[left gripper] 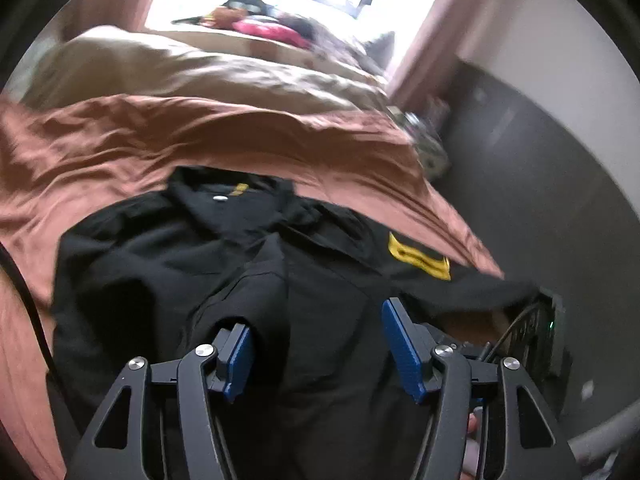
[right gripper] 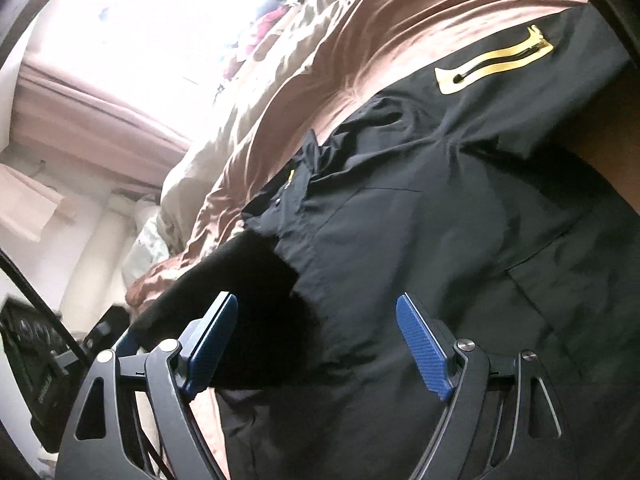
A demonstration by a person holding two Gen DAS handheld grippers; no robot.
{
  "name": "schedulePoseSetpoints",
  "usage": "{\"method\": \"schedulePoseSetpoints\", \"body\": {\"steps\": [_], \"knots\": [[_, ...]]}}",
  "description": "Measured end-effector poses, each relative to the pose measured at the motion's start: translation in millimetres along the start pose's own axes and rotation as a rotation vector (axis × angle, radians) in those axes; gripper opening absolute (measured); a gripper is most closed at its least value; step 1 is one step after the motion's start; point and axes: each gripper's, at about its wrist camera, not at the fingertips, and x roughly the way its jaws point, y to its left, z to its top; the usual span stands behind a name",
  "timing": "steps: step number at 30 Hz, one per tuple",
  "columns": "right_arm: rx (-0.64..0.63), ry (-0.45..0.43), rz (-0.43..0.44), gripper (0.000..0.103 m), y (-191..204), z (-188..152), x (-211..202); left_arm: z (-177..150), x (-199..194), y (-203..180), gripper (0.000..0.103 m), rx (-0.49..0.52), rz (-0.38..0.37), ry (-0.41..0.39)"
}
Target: Fold large clothes
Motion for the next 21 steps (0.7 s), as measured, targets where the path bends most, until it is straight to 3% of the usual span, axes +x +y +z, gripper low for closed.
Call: {"method": "schedulePoseSetpoints", "body": {"steps": [2, 5, 8, 11, 14, 18, 21], "knots": [[-0.010, 0.010, 0.002, 0.081, 5, -2, 0, -10, -13, 5, 0.080, -0.007, 0.013, -0.015], [-0.038, 0.016, -0.005, 0.081, 10, -3, 2, -22, -25, 5, 0.081, -0.023, -0.026, -0.001], [-0.051, 0.005, -0.014, 0.081, 12, -3, 1, -36, -29, 5, 0.093, -0.063, -0.043, -0.009], [-0.058, 0.008, -0.023, 0.081, 12, -6, 1, -48, -21, 0, 0.093, -0.057, -0.080, 0.001], [-0.060, 0.002, -0.030, 0.081, 12, -6, -5, -50, -16, 7, 0.093, -0.140, -0.145, 0.015], [-0.058, -0.032, -0.029, 0.081, 11, -1, -16, -66, -26, 17, 0.093, -0.279, -0.264, -0.032], [-0.060, -0.036, -0.020, 0.081, 11, -3, -20, -87, -22, 22, 0.093, -0.358, -0.304, 0.018]]}}
